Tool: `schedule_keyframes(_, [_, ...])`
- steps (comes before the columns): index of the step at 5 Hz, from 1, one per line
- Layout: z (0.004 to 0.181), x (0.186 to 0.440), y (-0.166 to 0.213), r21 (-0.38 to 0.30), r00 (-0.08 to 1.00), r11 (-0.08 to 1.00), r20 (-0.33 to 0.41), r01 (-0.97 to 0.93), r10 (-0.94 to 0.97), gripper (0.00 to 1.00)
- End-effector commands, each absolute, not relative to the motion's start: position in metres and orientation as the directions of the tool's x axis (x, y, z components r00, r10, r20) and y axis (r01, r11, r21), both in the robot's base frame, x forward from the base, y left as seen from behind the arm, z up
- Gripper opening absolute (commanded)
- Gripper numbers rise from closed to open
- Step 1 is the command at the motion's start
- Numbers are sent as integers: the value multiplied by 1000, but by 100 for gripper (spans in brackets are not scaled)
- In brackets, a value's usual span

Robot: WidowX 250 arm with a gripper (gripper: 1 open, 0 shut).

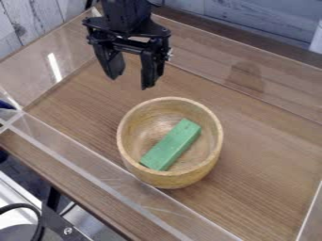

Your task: Put the green block in the brown bowl

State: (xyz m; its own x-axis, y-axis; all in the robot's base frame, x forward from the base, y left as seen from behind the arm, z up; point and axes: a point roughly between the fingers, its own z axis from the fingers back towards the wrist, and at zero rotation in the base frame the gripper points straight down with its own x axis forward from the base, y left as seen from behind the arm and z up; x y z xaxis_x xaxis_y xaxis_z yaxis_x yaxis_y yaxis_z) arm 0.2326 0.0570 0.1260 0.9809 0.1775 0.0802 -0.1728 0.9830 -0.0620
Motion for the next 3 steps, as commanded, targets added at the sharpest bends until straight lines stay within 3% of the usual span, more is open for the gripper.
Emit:
schedule_keyframes(1, [134, 240, 57, -53, 978, 983, 105, -178, 182, 100])
schedule_keyframes(3, [130, 242, 54, -38, 994, 996, 72, -81, 84, 100])
